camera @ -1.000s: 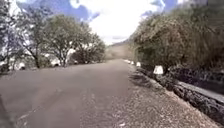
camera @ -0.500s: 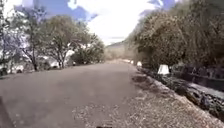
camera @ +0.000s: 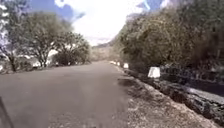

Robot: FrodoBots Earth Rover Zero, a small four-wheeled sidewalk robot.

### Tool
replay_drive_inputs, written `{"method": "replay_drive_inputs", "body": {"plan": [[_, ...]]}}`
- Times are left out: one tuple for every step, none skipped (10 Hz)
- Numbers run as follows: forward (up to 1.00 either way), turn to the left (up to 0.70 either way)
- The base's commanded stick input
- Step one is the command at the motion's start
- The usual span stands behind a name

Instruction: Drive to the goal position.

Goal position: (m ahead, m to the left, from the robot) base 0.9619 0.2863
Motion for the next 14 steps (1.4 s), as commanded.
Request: {"method": "replay_drive_inputs", "body": {"plan": [[0.70,-0.27],[0.70,-0.27],[0.70,0.00],[0.70,0.00],[0.70,0.00],[0.70,0.00],[0.70,0.00],[0.70,0.00],[0.70,0.00],[0.70,0.00],[0.70,0.00],[0.70,0.27],[0.70,0.27],[0.70,0.27]]}}
